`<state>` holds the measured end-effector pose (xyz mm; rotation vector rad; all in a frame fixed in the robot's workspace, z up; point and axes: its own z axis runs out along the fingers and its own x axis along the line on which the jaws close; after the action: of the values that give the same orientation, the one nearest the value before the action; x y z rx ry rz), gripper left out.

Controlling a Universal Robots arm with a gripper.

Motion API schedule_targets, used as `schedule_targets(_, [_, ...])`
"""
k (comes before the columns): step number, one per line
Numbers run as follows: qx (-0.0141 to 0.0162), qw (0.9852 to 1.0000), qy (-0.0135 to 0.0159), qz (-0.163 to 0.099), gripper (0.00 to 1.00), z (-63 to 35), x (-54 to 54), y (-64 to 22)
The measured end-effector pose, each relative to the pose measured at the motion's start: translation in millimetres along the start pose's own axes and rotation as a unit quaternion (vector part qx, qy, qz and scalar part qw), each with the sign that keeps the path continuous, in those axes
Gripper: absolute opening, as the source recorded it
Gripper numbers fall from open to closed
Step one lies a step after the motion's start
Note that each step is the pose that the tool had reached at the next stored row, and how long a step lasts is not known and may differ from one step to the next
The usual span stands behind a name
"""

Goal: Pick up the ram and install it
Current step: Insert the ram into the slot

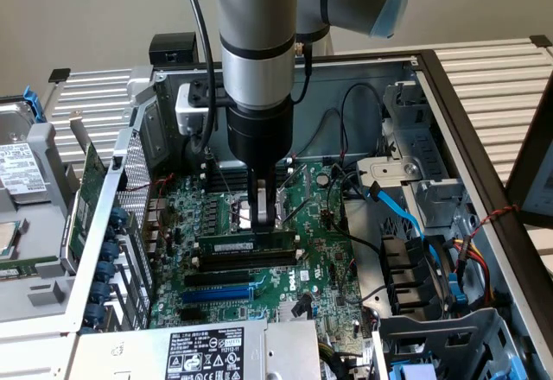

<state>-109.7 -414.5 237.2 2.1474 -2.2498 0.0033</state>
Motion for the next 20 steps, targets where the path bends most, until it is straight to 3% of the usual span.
schedule_targets(20, [0.0, 1.0, 0.0, 0.0, 0.13, 4.3, -1.3, 0.4])
